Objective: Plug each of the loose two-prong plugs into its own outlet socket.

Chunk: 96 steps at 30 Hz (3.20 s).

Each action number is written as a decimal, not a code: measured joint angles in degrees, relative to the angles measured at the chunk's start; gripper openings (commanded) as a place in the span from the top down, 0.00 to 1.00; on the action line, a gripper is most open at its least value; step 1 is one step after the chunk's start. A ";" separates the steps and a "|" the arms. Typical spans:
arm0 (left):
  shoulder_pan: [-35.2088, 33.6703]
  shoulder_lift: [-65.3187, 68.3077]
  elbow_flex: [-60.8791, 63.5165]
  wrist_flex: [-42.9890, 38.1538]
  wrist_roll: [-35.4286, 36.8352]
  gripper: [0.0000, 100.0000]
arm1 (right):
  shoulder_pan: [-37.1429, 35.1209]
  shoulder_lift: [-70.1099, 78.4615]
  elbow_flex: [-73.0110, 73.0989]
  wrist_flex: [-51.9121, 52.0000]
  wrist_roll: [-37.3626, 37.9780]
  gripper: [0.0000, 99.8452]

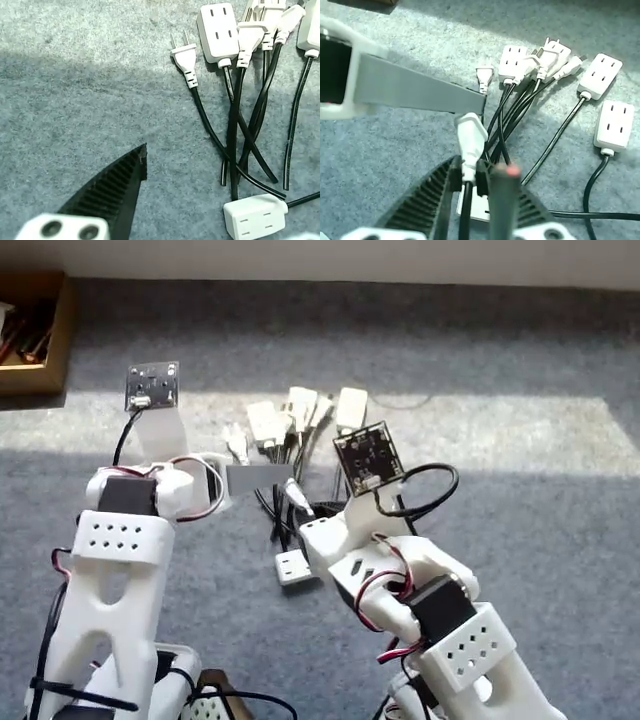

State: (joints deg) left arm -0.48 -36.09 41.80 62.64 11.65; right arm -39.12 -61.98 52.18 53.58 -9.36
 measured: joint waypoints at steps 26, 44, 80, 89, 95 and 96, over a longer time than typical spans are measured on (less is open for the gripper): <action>-13.98 0.00 0.44 -4.31 3.43 0.44 | -0.09 13.54 -11.87 10.90 1.67 0.99; -20.66 0.00 12.13 -11.16 7.12 0.44 | -5.10 45.89 -47.74 44.92 -0.97 0.99; -21.10 0.09 13.19 -13.98 7.12 0.44 | -4.04 58.73 -40.70 37.01 -33.14 0.99; -21.10 0.09 13.19 -13.98 7.12 0.44 | -4.84 58.73 -40.70 36.92 -33.41 0.99; -21.10 0.09 13.19 -13.98 7.12 0.44 | -5.63 58.73 -40.70 36.75 -33.41 0.99; -21.10 0.09 13.19 -13.98 7.12 0.44 | -5.63 58.73 -40.70 36.66 -33.41 0.99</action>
State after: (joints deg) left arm -21.58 -36.00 54.99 48.66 18.77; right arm -44.75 -3.25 11.47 90.24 -42.77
